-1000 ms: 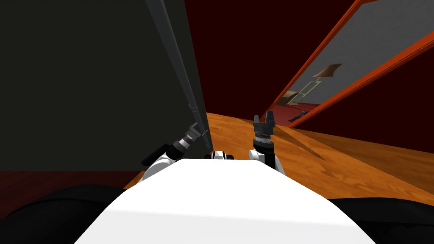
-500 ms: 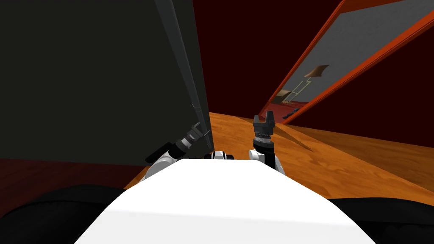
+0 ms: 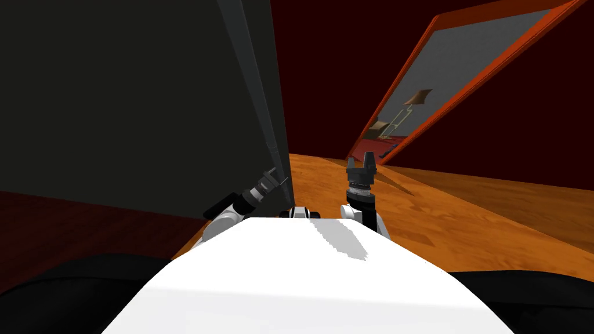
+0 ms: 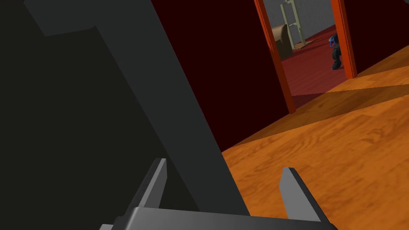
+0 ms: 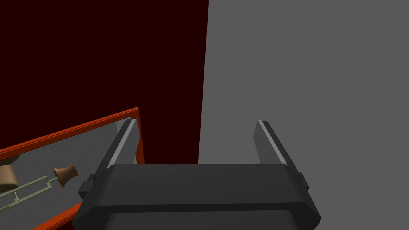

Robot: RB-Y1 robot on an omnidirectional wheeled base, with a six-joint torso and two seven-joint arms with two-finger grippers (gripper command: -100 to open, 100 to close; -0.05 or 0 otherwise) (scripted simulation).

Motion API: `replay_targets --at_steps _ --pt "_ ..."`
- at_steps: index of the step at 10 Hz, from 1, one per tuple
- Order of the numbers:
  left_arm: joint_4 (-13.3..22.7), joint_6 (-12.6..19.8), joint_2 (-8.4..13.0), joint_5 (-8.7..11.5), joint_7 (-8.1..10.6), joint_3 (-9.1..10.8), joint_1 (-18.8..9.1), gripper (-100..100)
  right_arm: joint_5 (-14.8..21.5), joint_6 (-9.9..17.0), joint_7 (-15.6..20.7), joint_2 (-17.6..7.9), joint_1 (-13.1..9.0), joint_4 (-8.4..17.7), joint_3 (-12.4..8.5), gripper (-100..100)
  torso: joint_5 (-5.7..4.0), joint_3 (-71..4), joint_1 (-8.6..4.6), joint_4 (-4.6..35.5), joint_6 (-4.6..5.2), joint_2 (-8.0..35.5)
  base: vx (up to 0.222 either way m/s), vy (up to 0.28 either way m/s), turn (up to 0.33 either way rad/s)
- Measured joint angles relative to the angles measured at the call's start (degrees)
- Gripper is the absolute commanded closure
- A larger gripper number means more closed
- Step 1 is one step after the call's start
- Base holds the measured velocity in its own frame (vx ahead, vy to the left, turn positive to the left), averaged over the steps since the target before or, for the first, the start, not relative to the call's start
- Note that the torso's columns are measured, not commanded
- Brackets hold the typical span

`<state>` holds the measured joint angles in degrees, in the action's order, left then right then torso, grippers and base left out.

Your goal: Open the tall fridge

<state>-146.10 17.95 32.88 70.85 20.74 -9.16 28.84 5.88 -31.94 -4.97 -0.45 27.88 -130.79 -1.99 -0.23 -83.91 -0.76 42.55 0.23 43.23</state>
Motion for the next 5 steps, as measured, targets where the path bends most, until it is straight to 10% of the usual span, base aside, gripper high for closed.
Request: replay_targets --at_steps 2,3,5 --pt "0.5 0.5 0.8 2.7 -1.87 -0.56 -1.1 100 0.0 0.0 0.0 0.0 0.0 0.0 0.0 0 -0.04 -0.1 -0.04 0.0 0.01 -0.1 -0.192 0.037 -0.085" --pt "0.3 1.3 0.4 2.5 -1.90 -0.54 -1.1 -100 0.0 0.0 0.0 0.0 0.0 0.0 0.0 0 -0.08 -0.1 -0.14 0.1 -0.03 -0.1 -0.043 -0.019 0.054" --pt "-0.1 1.8 1.7 4.7 -1.48 1.33 -1.1 -100 0.0 0.0 0.0 0.0 0.0 0.0 0.0 0 0.01 -0.5 0.22 -0.1 -0.17 -0.7 0.035 -0.046 0.137"
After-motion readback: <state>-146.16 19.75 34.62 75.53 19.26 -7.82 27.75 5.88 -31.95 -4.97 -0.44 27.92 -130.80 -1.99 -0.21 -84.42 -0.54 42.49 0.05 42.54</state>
